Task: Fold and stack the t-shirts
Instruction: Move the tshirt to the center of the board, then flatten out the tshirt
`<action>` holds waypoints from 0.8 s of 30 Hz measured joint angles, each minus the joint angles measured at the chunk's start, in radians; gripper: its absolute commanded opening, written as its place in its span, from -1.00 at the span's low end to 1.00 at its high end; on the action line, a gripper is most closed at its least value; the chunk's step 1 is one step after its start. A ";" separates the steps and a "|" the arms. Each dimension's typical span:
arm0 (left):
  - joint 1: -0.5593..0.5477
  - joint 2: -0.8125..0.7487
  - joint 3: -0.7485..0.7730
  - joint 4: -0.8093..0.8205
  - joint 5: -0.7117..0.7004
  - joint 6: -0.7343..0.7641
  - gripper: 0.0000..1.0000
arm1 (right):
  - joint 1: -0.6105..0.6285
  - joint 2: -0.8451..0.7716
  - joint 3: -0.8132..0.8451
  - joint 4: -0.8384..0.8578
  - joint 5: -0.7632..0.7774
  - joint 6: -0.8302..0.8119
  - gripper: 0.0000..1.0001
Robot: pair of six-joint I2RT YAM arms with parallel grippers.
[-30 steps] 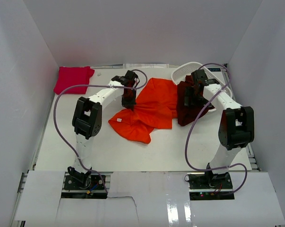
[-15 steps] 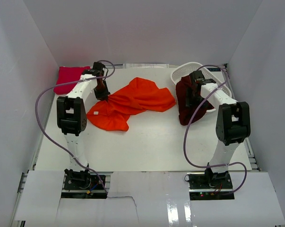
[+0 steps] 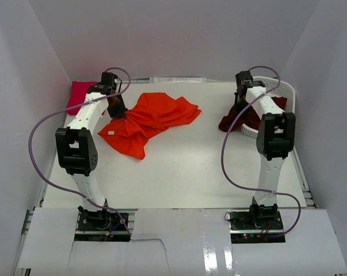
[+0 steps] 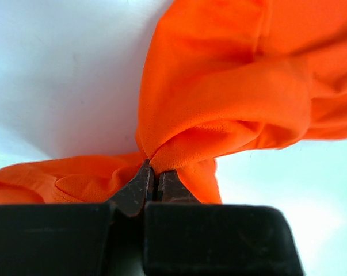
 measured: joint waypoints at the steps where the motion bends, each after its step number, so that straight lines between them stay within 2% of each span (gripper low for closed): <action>1: -0.002 0.000 -0.015 0.002 0.013 0.000 -1.00 | -0.003 0.033 0.049 -0.007 -0.002 -0.001 -0.74; 5: -0.006 0.000 -0.077 0.003 0.041 0.000 -1.00 | -0.012 0.150 0.229 -0.026 -0.008 -0.032 -0.63; 7: -0.008 -0.001 -0.102 0.006 0.050 0.001 -1.00 | -0.018 0.200 0.307 -0.032 -0.024 -0.077 -0.84; 11: -0.011 -0.008 -0.134 0.012 0.068 0.002 -1.00 | -0.028 0.256 0.392 -0.019 -0.059 -0.195 -0.85; 14: -0.016 -0.015 -0.150 0.019 0.074 0.004 -1.00 | -0.031 0.248 0.364 0.021 -0.049 -0.282 -0.85; 18: -0.031 -0.015 -0.153 0.025 0.083 0.008 -1.00 | -0.027 0.179 0.229 0.127 -0.005 -0.364 -0.83; 24: -0.048 -0.015 -0.153 0.029 0.089 0.012 -1.00 | -0.027 0.179 0.215 0.141 0.075 -0.457 -0.84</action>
